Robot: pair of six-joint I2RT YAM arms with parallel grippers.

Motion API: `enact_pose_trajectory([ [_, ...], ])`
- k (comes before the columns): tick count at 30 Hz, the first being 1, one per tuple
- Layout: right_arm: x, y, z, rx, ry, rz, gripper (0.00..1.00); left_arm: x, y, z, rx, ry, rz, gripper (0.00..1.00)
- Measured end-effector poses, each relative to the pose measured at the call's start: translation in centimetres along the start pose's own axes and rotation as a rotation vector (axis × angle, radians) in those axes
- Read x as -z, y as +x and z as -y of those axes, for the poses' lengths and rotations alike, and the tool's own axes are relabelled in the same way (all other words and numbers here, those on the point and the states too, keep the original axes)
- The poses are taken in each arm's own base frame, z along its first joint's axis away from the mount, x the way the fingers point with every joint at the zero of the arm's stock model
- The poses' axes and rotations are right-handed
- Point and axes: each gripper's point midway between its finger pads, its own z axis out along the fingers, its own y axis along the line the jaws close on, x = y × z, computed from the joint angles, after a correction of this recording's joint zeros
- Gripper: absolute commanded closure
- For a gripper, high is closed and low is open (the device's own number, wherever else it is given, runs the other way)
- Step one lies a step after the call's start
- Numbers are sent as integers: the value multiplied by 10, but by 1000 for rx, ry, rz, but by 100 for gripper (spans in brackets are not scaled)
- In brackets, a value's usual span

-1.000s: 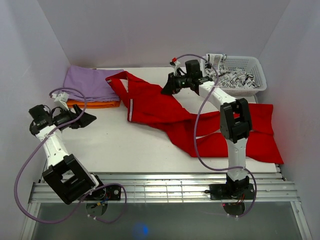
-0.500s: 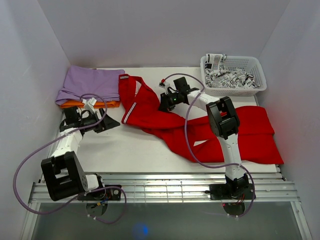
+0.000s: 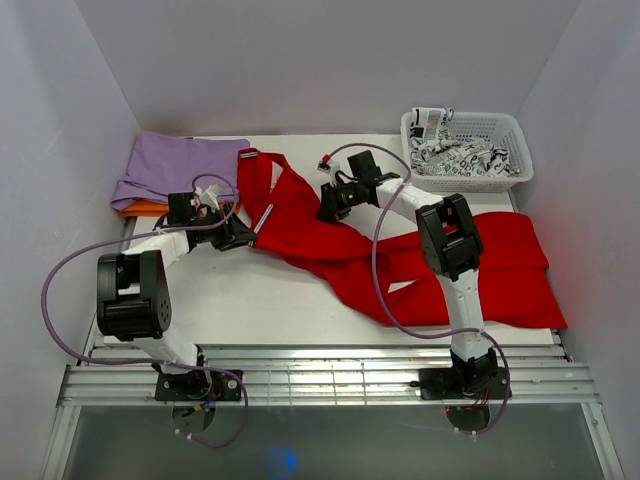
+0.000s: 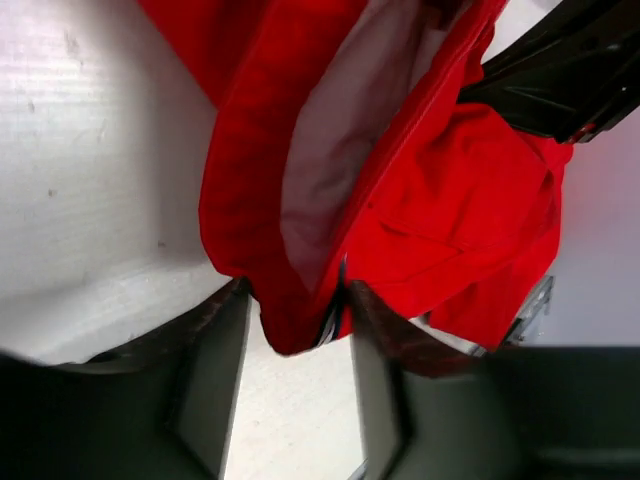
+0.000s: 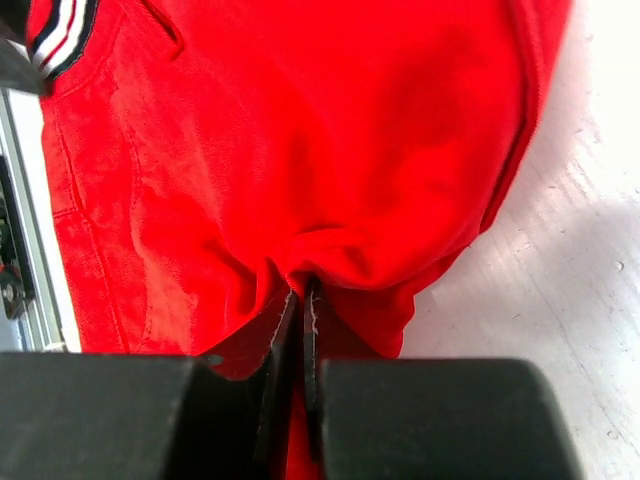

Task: Fold and stack the trousers
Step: Flatten the trousers out

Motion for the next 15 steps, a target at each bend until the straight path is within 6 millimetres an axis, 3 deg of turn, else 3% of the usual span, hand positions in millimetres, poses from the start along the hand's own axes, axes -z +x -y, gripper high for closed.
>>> enact_pose_trajectory([
  [2,2,-1,-3,12,-2,-3,92,-3,-7,6,-5,2,12,93],
  [3,3,-1,-4,21,-3,-5,89,-2,-11,9,-8,4,19,100],
  [6,6,-1,-9,42,-3,-17,78,1,-19,16,-22,3,27,100],
  [10,23,-2,-12,51,24,-33,40,26,-25,33,-65,-20,29,100],
  [12,40,-7,-8,47,62,-29,36,50,-34,45,-127,-53,57,100],
  [15,86,-18,12,60,190,-9,43,92,-42,63,-251,-126,103,100],
])
